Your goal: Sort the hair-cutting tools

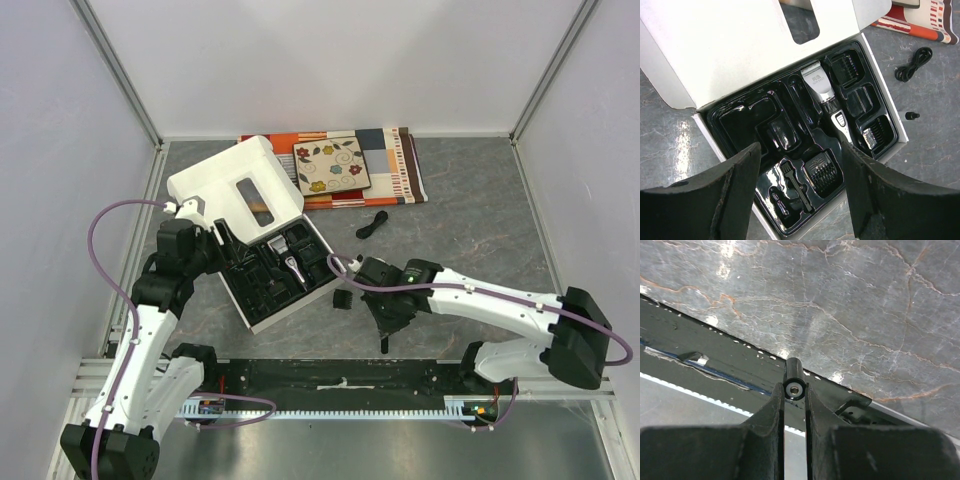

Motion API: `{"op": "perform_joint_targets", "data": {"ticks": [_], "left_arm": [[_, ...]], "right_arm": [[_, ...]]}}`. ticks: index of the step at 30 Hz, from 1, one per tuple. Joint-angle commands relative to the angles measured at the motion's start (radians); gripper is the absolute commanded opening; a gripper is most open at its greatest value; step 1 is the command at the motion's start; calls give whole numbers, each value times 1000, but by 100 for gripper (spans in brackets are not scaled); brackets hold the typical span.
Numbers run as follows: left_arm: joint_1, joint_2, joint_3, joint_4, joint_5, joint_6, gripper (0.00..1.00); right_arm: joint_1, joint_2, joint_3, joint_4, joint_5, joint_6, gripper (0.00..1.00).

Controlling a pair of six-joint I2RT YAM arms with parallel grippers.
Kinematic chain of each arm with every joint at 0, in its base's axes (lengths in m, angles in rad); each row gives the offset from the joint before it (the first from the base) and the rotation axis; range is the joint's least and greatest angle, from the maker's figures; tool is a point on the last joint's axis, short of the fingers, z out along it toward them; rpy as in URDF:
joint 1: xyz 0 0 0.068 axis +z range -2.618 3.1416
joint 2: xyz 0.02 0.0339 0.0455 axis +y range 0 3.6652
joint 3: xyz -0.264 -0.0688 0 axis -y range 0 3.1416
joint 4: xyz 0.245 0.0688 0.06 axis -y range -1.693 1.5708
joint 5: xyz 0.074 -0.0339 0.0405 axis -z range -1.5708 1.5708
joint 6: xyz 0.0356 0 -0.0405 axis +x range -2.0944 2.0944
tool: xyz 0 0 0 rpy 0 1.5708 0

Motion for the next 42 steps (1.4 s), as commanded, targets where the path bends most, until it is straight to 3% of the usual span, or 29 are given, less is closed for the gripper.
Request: {"op": "perform_joint_targets", "data": {"ticks": [1,13,30,42], "left_arm": [[-7,-5,-2,31,35,-14,72],[-5,5,-2,29,33,-14,72],[-8,8,-2,29,32,-12,71],[-10,5,-2,29,30,-12,71]], "right_arm": [[5,60,8,11,-24,-26,0],[5,186,9,136,25,-20,1],[7,218,-93,341,74,52,1],[42,231,-139,378,129,92,0]]}}
